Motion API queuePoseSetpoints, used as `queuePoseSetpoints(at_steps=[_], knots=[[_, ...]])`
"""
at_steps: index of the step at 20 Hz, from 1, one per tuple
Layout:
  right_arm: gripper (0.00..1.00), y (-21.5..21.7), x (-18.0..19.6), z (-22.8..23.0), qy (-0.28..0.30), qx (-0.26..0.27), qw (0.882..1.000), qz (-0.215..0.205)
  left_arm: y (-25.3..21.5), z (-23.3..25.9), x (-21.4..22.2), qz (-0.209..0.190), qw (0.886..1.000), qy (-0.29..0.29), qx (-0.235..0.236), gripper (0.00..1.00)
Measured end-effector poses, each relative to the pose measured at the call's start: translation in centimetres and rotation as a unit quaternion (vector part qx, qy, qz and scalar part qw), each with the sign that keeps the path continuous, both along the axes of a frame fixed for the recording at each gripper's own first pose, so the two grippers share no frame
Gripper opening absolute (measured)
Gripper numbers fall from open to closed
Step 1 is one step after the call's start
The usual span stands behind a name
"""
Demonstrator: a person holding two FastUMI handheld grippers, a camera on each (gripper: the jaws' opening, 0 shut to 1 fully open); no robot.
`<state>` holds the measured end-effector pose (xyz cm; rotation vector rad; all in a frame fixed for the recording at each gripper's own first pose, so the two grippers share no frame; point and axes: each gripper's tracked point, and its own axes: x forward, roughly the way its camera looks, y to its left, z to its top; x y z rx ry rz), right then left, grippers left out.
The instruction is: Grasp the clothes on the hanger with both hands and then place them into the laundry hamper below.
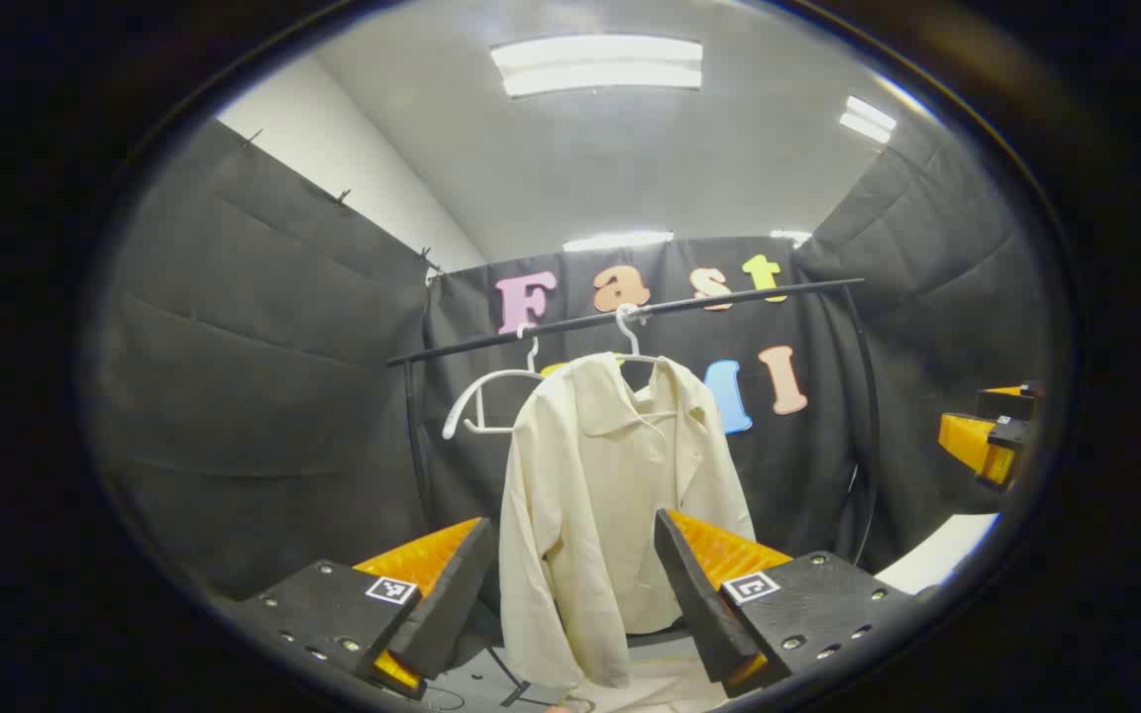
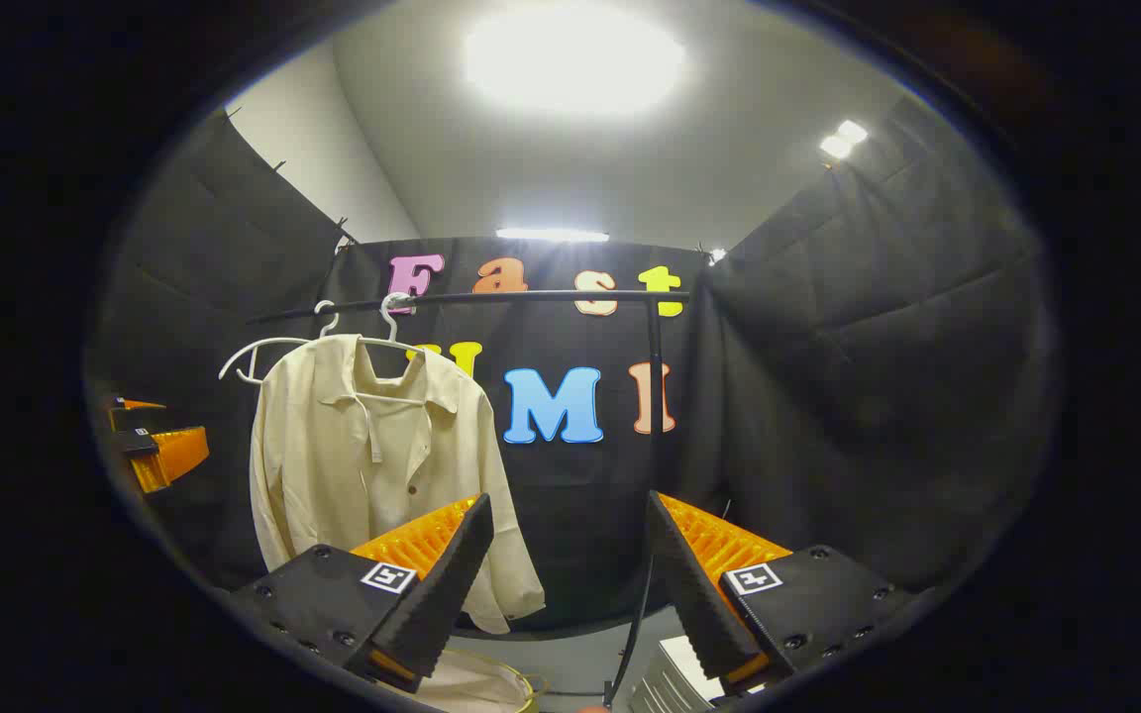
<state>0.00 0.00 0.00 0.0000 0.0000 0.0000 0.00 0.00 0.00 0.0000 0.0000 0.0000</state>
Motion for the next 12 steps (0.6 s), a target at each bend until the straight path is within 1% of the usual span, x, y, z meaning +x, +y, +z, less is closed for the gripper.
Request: queuePoseSetpoints(at_steps=[8,12], knots=[[0.98,-0.03,-0.03,-0.49,0.007,0.002,1.0,-0.01,0.23,-0.1,0.05,0.002,1.0,0.001,-0.002,0.95],[0.97,0.35,0.05,-0.79,0.011,-0.006,1.0,-0.012,0.3,-0.34,0.15,0.002,1.0,0.005,-0.005,0.95]])
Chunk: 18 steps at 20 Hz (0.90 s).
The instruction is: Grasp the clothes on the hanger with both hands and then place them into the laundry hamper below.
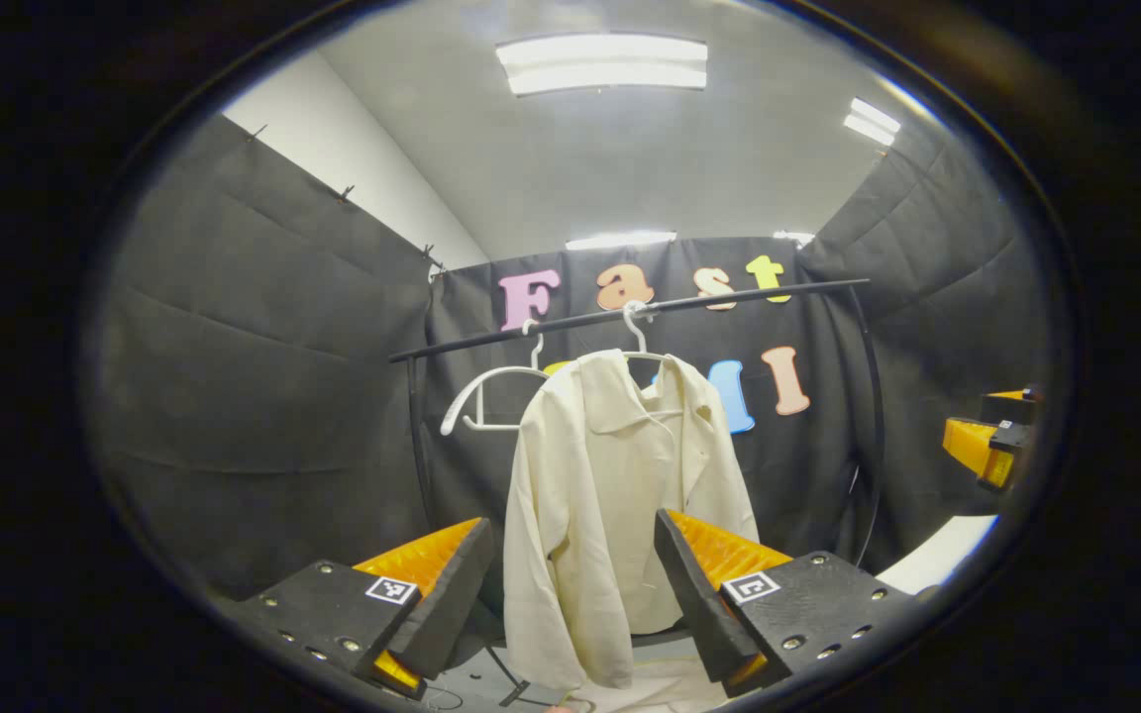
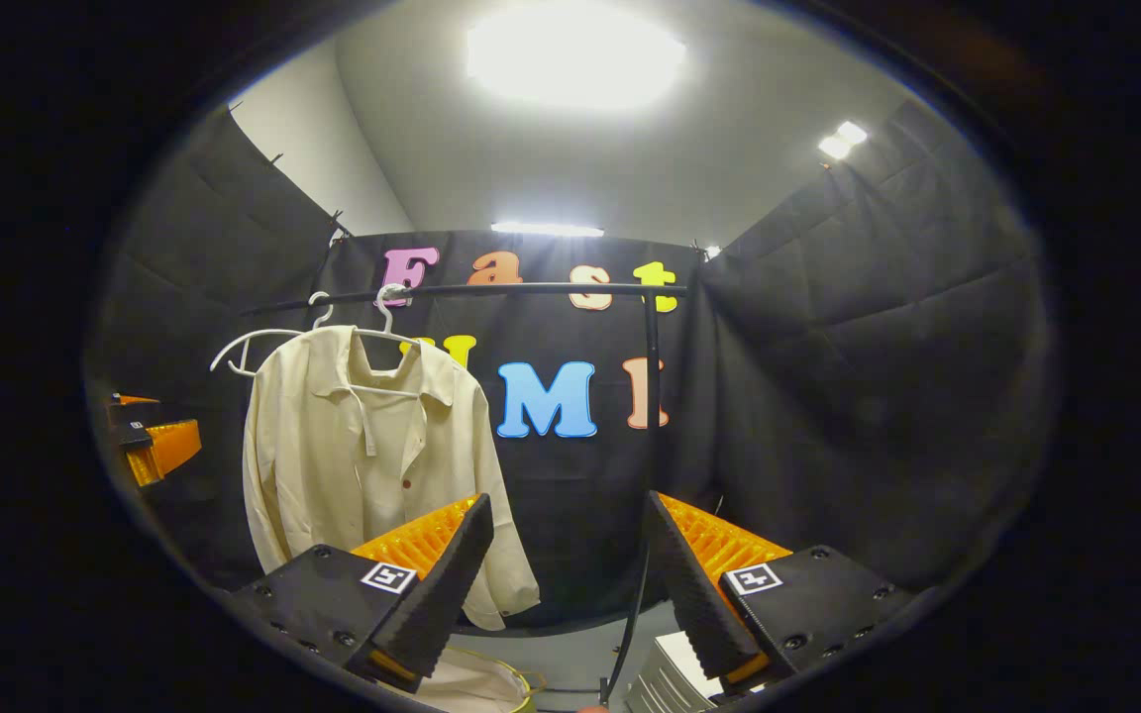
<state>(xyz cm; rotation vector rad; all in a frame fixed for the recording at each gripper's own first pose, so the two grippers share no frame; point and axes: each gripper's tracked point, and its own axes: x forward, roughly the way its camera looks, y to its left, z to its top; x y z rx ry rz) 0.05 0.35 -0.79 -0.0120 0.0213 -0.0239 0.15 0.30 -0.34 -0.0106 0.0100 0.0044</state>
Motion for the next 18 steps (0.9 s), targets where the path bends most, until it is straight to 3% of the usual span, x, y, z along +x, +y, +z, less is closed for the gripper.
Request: queuePoseSetpoints(at_steps=[10,18], knots=[[0.98,4.0,1.1,0.3,-0.002,-0.001,1.0,0.018,-0.2,-0.2,0.5,-0.013,1.0,0.002,-0.01,0.96],[0.98,6.8,5.6,0.9,-0.013,0.01,0.998,0.068,-1.5,1.3,3.6,-0.001,1.0,-0.009,-0.012,0.95]])
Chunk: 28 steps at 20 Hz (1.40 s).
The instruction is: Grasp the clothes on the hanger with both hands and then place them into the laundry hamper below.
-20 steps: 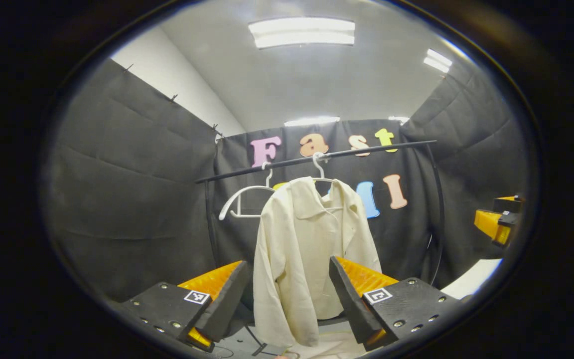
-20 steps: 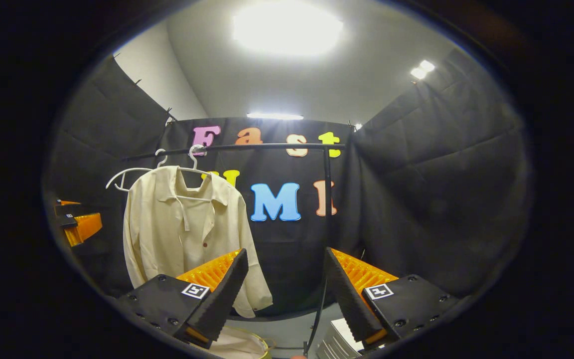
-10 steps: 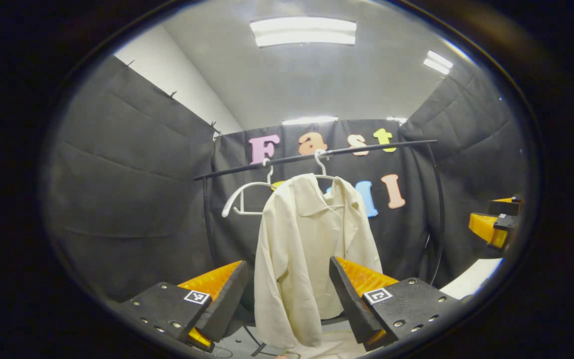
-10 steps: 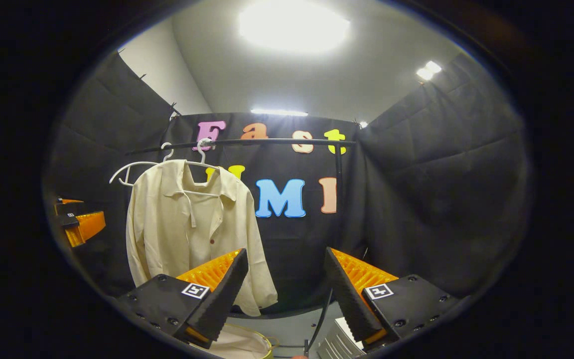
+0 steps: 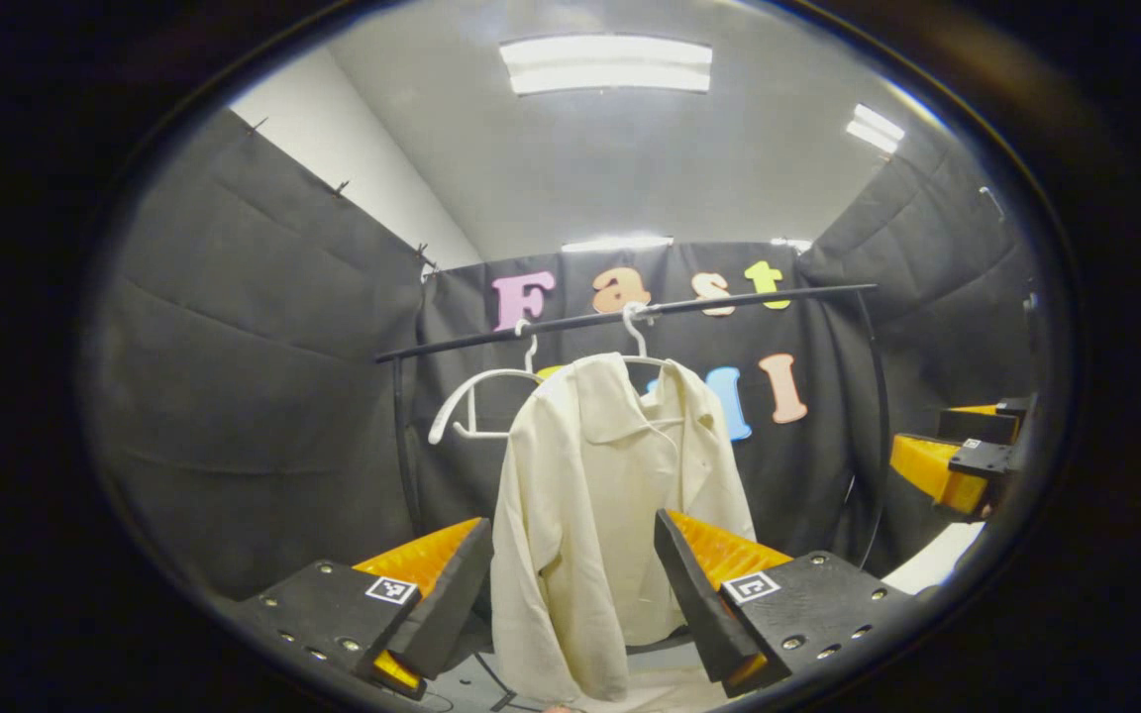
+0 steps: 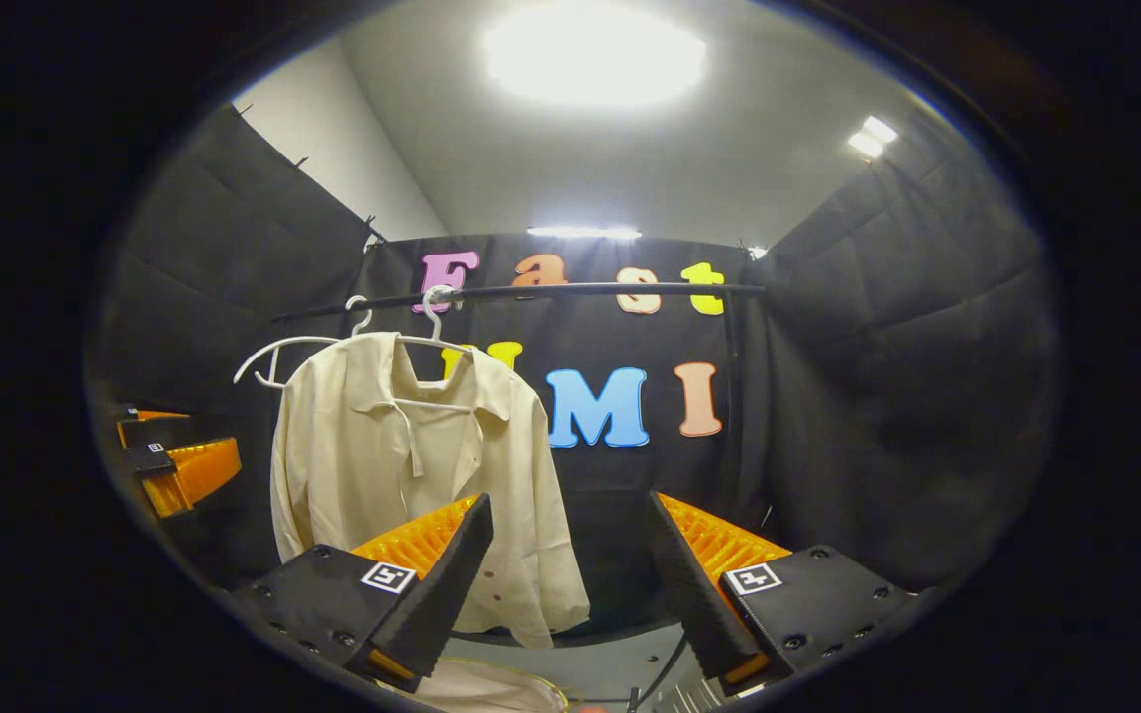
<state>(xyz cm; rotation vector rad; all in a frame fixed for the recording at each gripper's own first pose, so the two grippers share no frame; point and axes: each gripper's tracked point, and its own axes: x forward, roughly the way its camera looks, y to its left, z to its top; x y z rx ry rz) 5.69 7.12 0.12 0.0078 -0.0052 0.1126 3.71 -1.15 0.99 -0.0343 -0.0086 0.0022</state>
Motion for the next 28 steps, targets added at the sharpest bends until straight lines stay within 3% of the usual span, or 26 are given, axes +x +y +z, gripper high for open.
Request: queuePoseSetpoints(at_steps=[15,28], knots=[[0.97,4.2,13.1,-0.5,-0.008,0.053,0.991,0.122,-7.1,-0.5,11.4,0.029,0.999,0.005,0.024,0.95],[0.98,9.2,19.2,-3.1,0.01,0.059,0.972,0.229,-7.7,-3.8,21.0,0.071,0.996,0.024,0.04,0.95]])
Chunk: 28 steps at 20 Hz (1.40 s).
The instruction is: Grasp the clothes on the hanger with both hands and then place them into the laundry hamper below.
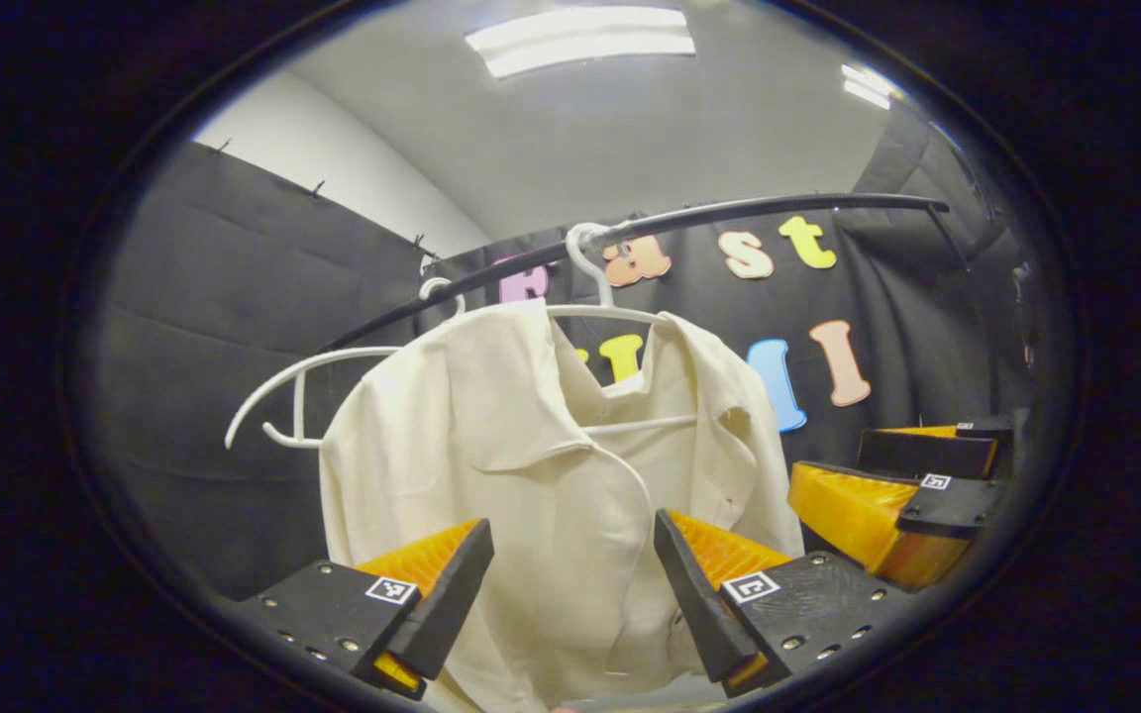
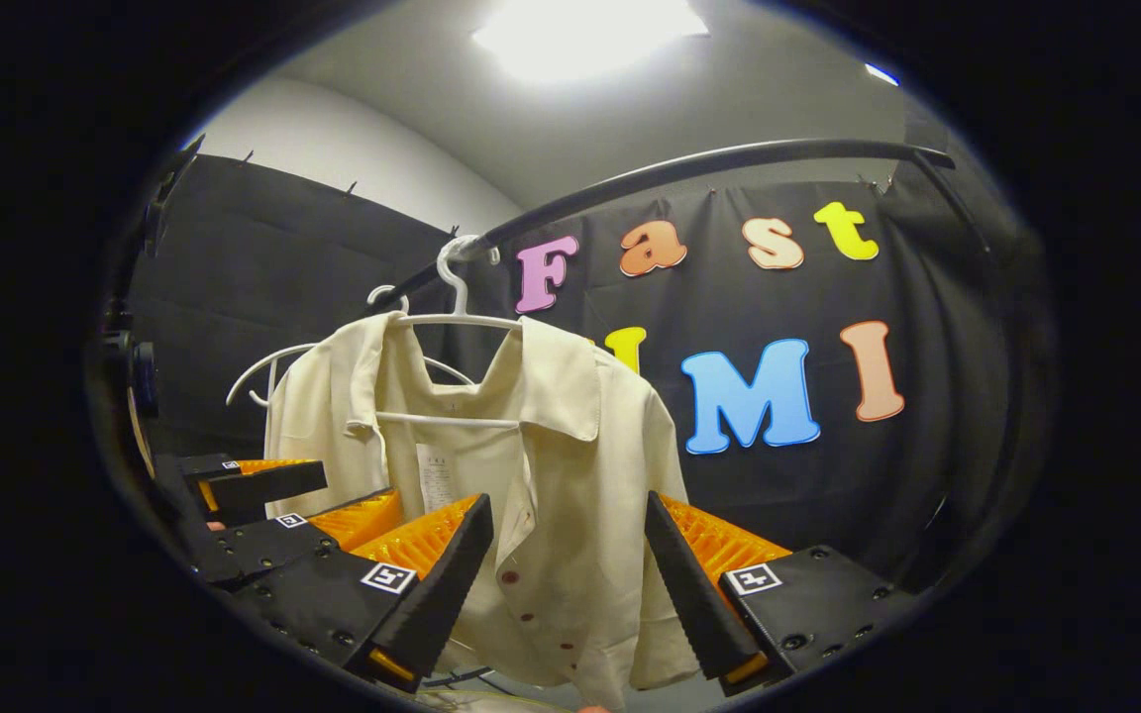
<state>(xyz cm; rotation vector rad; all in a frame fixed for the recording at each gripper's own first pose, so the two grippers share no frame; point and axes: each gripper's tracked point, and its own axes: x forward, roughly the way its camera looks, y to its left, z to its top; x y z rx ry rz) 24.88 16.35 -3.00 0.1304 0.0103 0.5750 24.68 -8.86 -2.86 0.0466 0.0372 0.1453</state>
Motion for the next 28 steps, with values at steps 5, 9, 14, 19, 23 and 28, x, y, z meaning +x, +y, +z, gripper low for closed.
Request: queuePoseSetpoints(at_steps=[5,9,14,19,23,28], knots=[[0.97,3.0,2.3,-0.6,0.005,0.01,0.999,0.035,1.1,-0.8,1.3,0.035,0.999,0.006,0.001,0.95],[0.95,4.7,3.9,-0.8,0.004,0.016,0.999,0.045,2.1,-1.4,2.6,0.06,0.998,0.008,0.009,0.95],[0.95,6.7,5.7,-0.7,0.001,0.022,0.998,0.058,3.5,-1.3,3.4,0.086,0.996,0.003,0.005,0.95],[0.95,8.6,7.2,-0.9,0.015,0.032,0.998,0.049,5.0,-0.6,3.4,0.12,0.992,-0.01,0.023,0.9],[0.94,9.3,8.1,-1.1,0.032,0.039,0.998,0.028,5.7,-0.1,2.9,0.132,0.991,-0.013,0.022,0.5],[0.47,9.4,9.5,-1.6,0.062,0.032,0.998,-0.01,6.5,0.2,2.7,0.148,0.988,-0.011,0.031,0.1]])
